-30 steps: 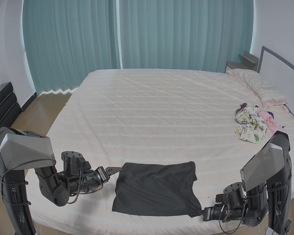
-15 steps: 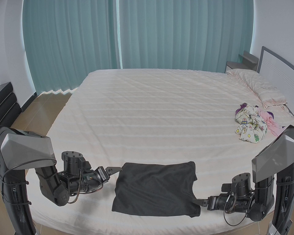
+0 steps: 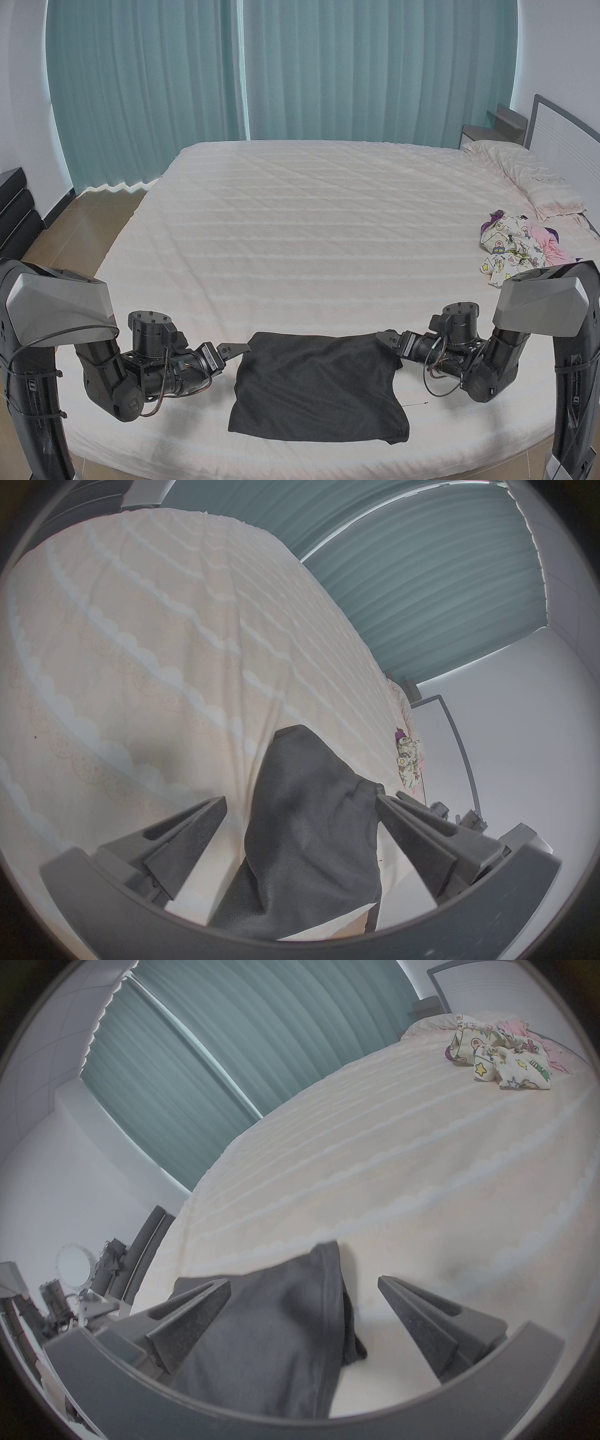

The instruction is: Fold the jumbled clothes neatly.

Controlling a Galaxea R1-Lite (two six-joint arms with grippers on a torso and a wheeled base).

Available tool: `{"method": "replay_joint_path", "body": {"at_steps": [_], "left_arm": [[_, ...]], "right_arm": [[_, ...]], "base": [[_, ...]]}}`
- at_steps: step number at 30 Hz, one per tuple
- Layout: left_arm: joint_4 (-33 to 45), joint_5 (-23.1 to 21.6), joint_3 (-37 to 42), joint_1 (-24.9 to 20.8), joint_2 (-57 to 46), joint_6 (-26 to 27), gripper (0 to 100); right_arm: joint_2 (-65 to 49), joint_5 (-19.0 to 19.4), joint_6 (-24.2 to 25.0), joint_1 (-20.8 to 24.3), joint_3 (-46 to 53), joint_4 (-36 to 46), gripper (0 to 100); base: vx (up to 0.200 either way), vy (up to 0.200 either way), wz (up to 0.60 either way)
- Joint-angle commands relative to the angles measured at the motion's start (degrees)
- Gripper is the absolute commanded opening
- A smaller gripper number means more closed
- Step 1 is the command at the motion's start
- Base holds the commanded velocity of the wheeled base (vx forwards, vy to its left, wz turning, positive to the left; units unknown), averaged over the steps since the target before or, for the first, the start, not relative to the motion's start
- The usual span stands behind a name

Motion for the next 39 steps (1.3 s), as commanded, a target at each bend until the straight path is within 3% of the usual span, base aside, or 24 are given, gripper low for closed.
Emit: {"method": "replay_joint_path", "body": {"at_steps": [1,2,6,25,26,33,39], "left_arm": [[-0.17,-0.02,-0.22,-0.03,1.07,-0.03,100],[-0.17,-0.02,-0.3,-0.03,1.07,-0.03,100],[-0.17,-0.02,-0.3,-0.03,1.07,-0.03,100],[-0.17,0.16,-0.39,-0.03,1.51,-0.03,100],[-0.17,0.16,-0.39,-0.03,1.51,-0.03,100],[-0.08,0.16,-0.57,-0.03,1.51,-0.03,100],[-0.61,-0.1,-0.48,0.41,1.07,-0.11,100]], "right_arm": [[6.21,-2.06,1.2,-0.45,-11.83,7.24,100],[7.0,-2.06,1.11,-0.45,-13.5,9.52,0],[8.32,-2.06,1.29,-0.19,-15.7,12.25,0],[8.41,-3.55,4.63,-2.56,-15.7,8.47,0],[8.32,-3.29,4.63,-2.56,-15.52,8.56,100],[7.27,-3.55,4.63,-3.53,-14.64,8.21,100],[-3.1,-3.2,4.63,-7.31,-6.38,6.8,100]], "base": [[0.0,0.0,0.0],[0.0,0.0,0.0],[0.0,0.0,0.0],[0.0,0.0,0.0],[0.0,0.0,0.0],[0.0,0.0,0.0],[0.0,0.0,0.0]]}}
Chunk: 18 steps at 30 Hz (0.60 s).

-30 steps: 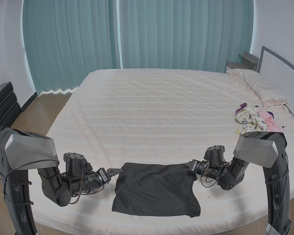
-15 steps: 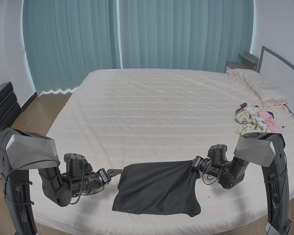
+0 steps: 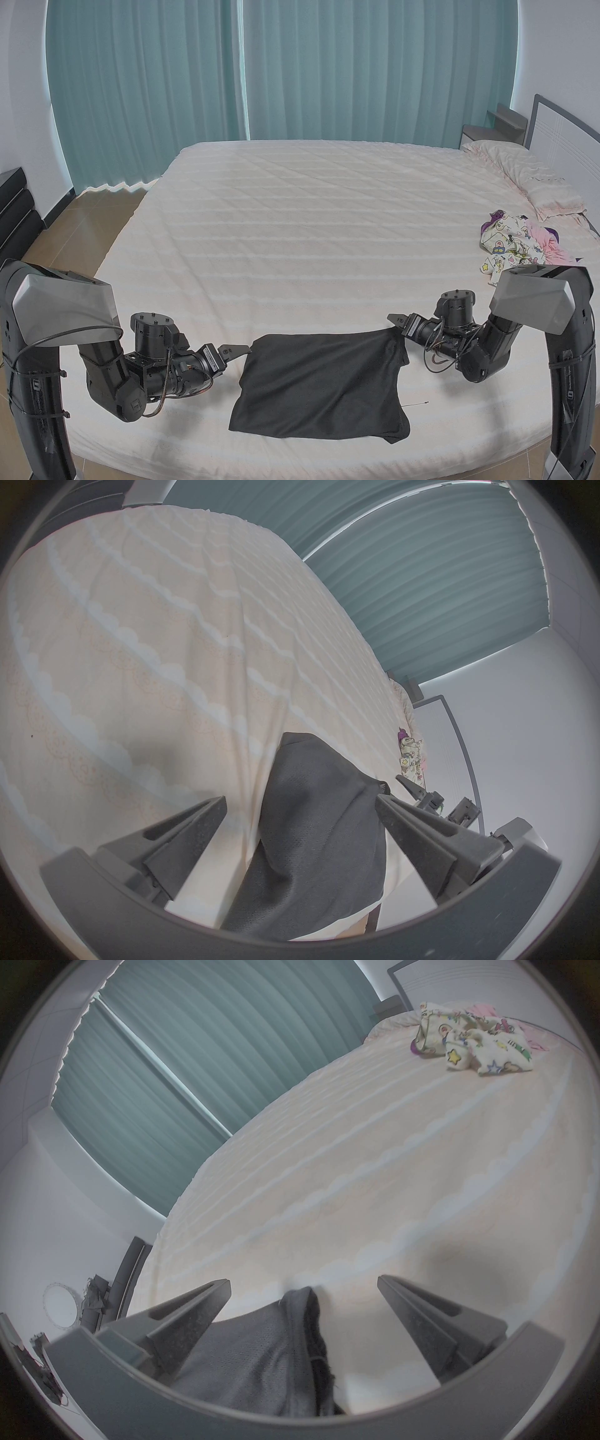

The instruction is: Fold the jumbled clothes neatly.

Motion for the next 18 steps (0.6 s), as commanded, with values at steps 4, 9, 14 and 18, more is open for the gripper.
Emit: {"method": "replay_joint_path", "body": {"at_steps": [4,9,14,18], "left_arm": [[-1.27,-0.33,0.81,0.71,-2.18,-0.07,100],[-2.15,0.11,3.88,0.45,-9.83,0.29,100],[-1.36,3.63,6.52,0.8,-22.22,3.71,100],[-0.21,7.76,7.31,0.97,-26.52,7.32,100]], "right_arm": [[-15.93,0.1,-0.67,-3.55,16.9,-6.22,100],[-25.69,0.02,-1.29,-5.13,32.46,-16.68,100],[-34.39,-0.16,-5.86,-6.98,44.68,-25.03,100],[-40.02,-0.69,-10.6,-7.5,46.7,-24.94,100]], "base": [[0.0,0.0,0.0],[0.0,0.0,0.0],[0.0,0.0,0.0],[0.0,0.0,0.0]]}}
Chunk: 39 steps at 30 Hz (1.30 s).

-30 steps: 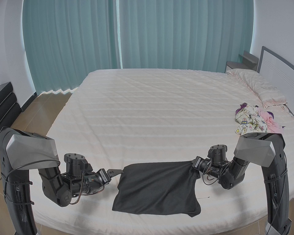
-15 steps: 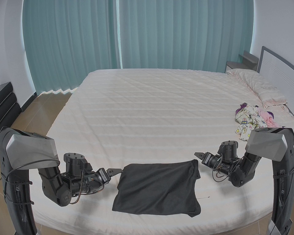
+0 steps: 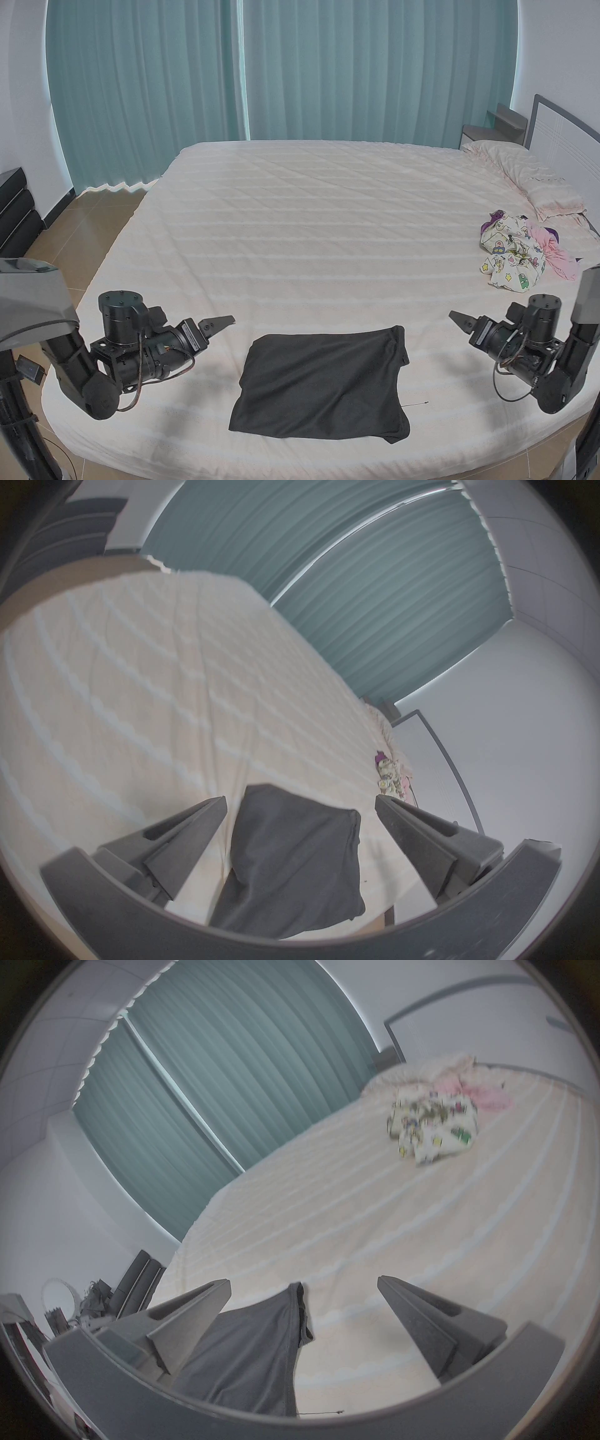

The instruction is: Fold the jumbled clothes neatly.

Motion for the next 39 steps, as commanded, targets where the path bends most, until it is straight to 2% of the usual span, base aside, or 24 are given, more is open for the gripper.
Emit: {"method": "replay_joint_path", "body": {"at_steps": [1,3,6,11,13,15,16,20,22,23,24,25,27,29,31,32,35,38,39], "left_arm": [[2.05,6.89,4.81,0.31,-17.93,5.22,100],[2.84,7.76,5.69,0.31,-20.21,5.75,100],[6.88,12.25,9.12,0.4,-27.42,11.9,100],[7.67,13.83,12.9,0.49,-34.8,12.7,100],[8.64,14.53,15.27,1.1,-39.28,13.22,100],[8.64,14.71,15.36,1.19,-39.63,13.31,100],[8.9,16.47,16.5,1.28,-42.97,13.31,100],[8.99,17.26,19.14,1.28,-46.93,13.4,100],[8.9,17.52,21.95,1.54,-49.57,15.68,100],[8.9,17.52,21.95,1.54,-49.57,15.68,100],[10.05,18.84,22.3,1.72,-51.76,17.53,100],[10.57,19.37,22.3,1.81,-52.38,17.79,100],[14.62,21.48,22.3,1.72,-57.48,18.67,100],[18.48,21.74,22.39,1.72,-62.57,19.64,100],[22.44,21.74,22.3,1.63,-66.7,21.13,100],[27.1,22.18,22.3,1.63,-70.75,23.15,100],[35.01,22.53,22.39,1.72,-78.48,26.76,100],[40.9,22.97,22.39,1.72,-85.43,28.34,100],[46.43,24.29,22.39,1.81,-90.52,30.54,100]], "right_arm": [[-19.31,-0.5,-6.47,-2.0,11.5,-4.6,100],[-21.34,-0.5,-6.65,-1.73,12.12,-4.34,100],[-28.02,-1.56,-6.91,-2.26,12.12,1.64,100],[-37.33,-2.0,-7.62,-2.0,12.12,7.7,100],[-44.8,-1.91,-10.34,-1.82,12.12,15.35,100],[-45.42,-1.91,-10.6,-1.82,12.12,16.23,100],[-51.31,-1.38,-11.92,-1.73,12.12,22.99,100],[-58.69,-1.3,-12.36,-1.73,12.12,30.29,100],[-64.67,-1.3,-13.77,-1.82,12.12,37.14,100],[-64.67,-1.3,-13.77,-1.82,12.12,37.14,100],[-69.24,-1.3,-14.56,-1.82,12.12,42.59,100],[-70.55,-1.3,-14.74,-1.82,12.12,44.0,100],[-79.08,-1.12,-16.84,-1.82,12.12,53.93,100],[-85.94,-0.86,-17.55,-1.73,12.12,62.98,100],[-91.82,0.2,-18.08,-1.47,12.12,69.49,100],[-98.33,2.13,-19.13,-0.77,12.12,75.2,100],[-105.1,3.89,-20.8,-0.77,12.03,81.62,100],[-105.97,3.45,-20.62,-0.94,11.77,82.14,100],[-106.24,3.45,-20.62,-1.21,11.85,82.06,100]], "base": [[0.0,0.0,0.0],[0.0,0.0,0.0],[0.0,0.0,0.0],[0.0,0.0,0.0],[0.0,0.0,0.0],[0.0,0.0,0.0],[0.0,0.0,0.0],[0.0,0.0,0.0],[0.0,0.0,0.0],[0.0,0.0,0.0],[0.0,0.0,0.0],[0.0,0.0,0.0],[0.0,0.0,0.0],[0.0,0.0,0.0],[0.0,0.0,0.0],[0.0,0.0,0.0],[0.0,0.0,0.0],[0.0,0.0,0.0],[0.0,0.0,0.0]]}}
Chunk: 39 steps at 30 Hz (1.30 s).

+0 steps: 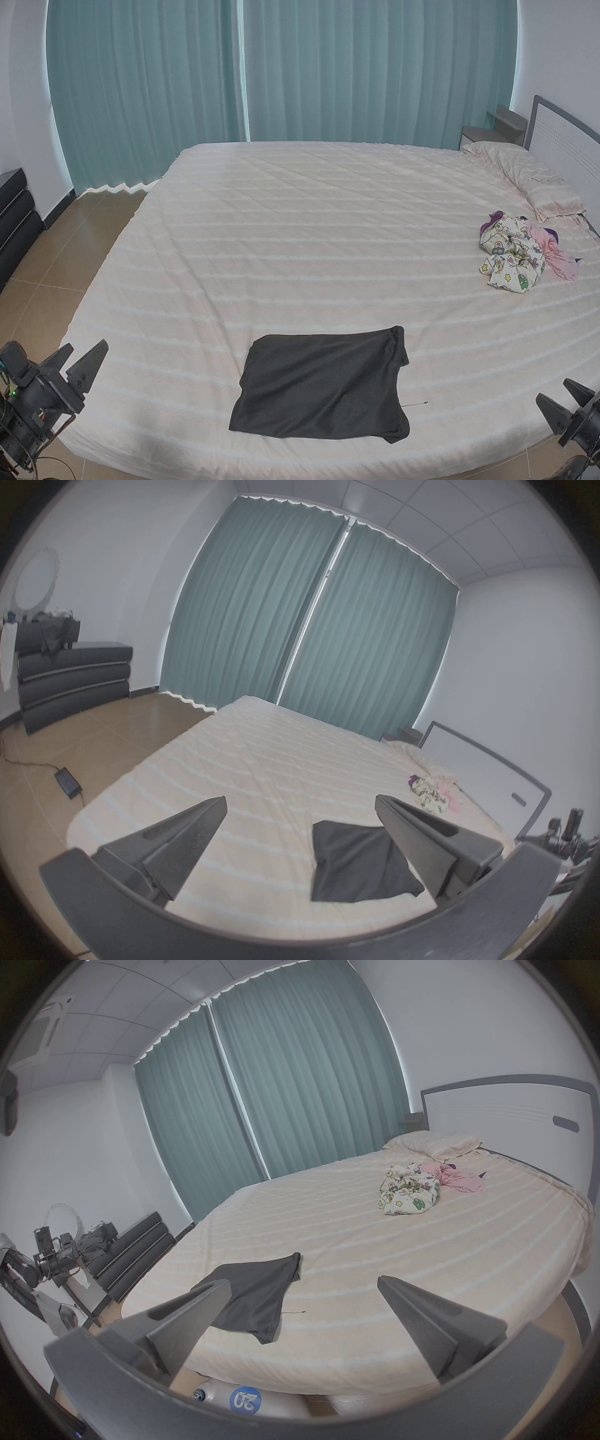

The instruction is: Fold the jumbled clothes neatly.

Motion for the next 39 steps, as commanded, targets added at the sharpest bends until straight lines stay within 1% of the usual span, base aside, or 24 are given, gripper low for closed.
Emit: {"method": "replay_joint_path", "body": {"at_steps": [1,2,3,4,5,6,8,10,12,16,17,18,20,21,22,23,25,26,27,28,30,31,32,39], "left_arm": [[18.48,3.16,1.03,0.12,-26.12,7.77,100],[23.84,4.65,1.03,0.12,-31.92,10.93,100],[25.86,4.91,0.95,0.12,-34.56,12.43,100],[25.86,4.91,0.95,0.12,-34.56,12.43,100],[29.47,5.09,0.95,0.12,-39.92,15.15,100],[31.84,5.18,0.95,0.12,-43.0,16.74,100],[36.23,5.26,1.03,0.21,-46.69,18.67,100],[38.17,5.97,1.03,0.3,-47.13,18.49,100],[38.96,6.14,1.12,0.3,-47.21,17.88,100],[39.22,6.41,1.12,0.3,-47.3,17.44,100],[39.22,6.58,1.12,0.3,-47.3,17.44,100],[39.13,7.64,1.12,0.3,-47.3,17.53,100],[38.87,10.01,1.12,0.3,-47.3,17.79,100],[38.78,11.07,1.12,0.39,-47.3,17.88,100],[38.69,11.68,1.12,0.3,-47.3,17.97,100],[38.61,12.38,1.12,0.3,-47.3,18.32,100],[38.61,12.65,1.12,0.39,-47.3,18.84,100],[38.61,13.97,1.12,0.39,-47.3,19.46,100],[38.61,14.49,1.12,0.3,-47.3,19.72,100],[38.61,16.16,1.12,0.3,-47.3,20.78,100],[38.61,19.33,1.12,0.3,-47.3,23.24,100],[38.61,20.21,1.12,0.3,-47.3,23.59,100],[38.61,22.05,1.12,0.39,-47.3,24.03,100],[38.78,24.34,1.12,0.39,-47.3,23.68,100]], "right_arm": [[-17.28,2.08,-2.5,0.13,0.72,10.05,100],[-17.64,2.26,-2.58,-0.13,0.72,9.96,100],[-18.25,2.35,-2.76,-0.04,0.72,9.96,100],[-18.25,2.35,-2.76,-0.04,0.72,9.96,100],[-20.89,2.79,-3.11,0.31,0.72,9.96,100],[-22.29,3.23,-3.11,0.49,0.72,9.96,100],[-22.64,3.75,-3.02,0.22,0.72,9.87,100],[-22.56,3.67,-2.85,0.13,0.81,9.78,100],[-22.56,3.75,-3.55,0.05,0.81,9.69,100],[-22.56,3.32,-10.93,-1.8,0.99,8.55,100],[-22.56,3.32,-11.9,-2.5,0.99,8.55,100],[-22.73,3.49,-13.83,-4.35,0.99,8.55,100],[-26.6,5.25,-17.26,-8.92,0.99,8.9,100],[-28.27,5.42,-17.88,-9.45,0.99,9.52,100],[-28.27,5.51,-18.23,-9.09,0.9,9.87,100],[-28.18,4.55,-18.49,-8.92,0.9,9.96,100],[-28.18,2.52,-18.49,-8.92,0.99,10.49,100],[-28.09,0.15,-18.05,-8.92,0.99,12.42,100],[-28.18,-0.46,-17.97,-8.92,0.9,12.95,100],[-28.09,-0.64,-17.7,-8.92,0.64,14.09,100],[-28.09,-0.64,-16.91,-8.92,0.81,13.47,100],[-28.09,-0.64,-16.73,-8.92,0.9,13.21,100],[-28.09,-0.64,-16.73,-8.92,0.99,13.12,100],[-27.83,-0.82,-16.65,-8.83,0.72,13.65,100]], "base": [[0.0,0.0,0.0],[0.0,0.0,0.0],[0.0,0.0,0.0],[0.0,0.0,0.0],[0.0,0.0,0.0],[0.0,0.0,0.0],[0.0,0.0,0.0],[0.0,0.0,0.0],[0.0,0.0,0.0],[0.0,0.0,0.0],[0.0,0.0,0.0],[0.0,0.0,0.0],[0.0,0.0,0.0],[0.0,0.0,0.0],[0.0,0.0,0.0],[0.0,0.0,0.0],[0.0,0.0,0.0],[0.0,0.0,0.0],[0.0,0.0,0.0],[0.0,0.0,0.0],[0.0,0.0,0.0],[0.0,0.0,0.0],[0.0,0.0,0.0],[0.0,0.0,0.0]]}}
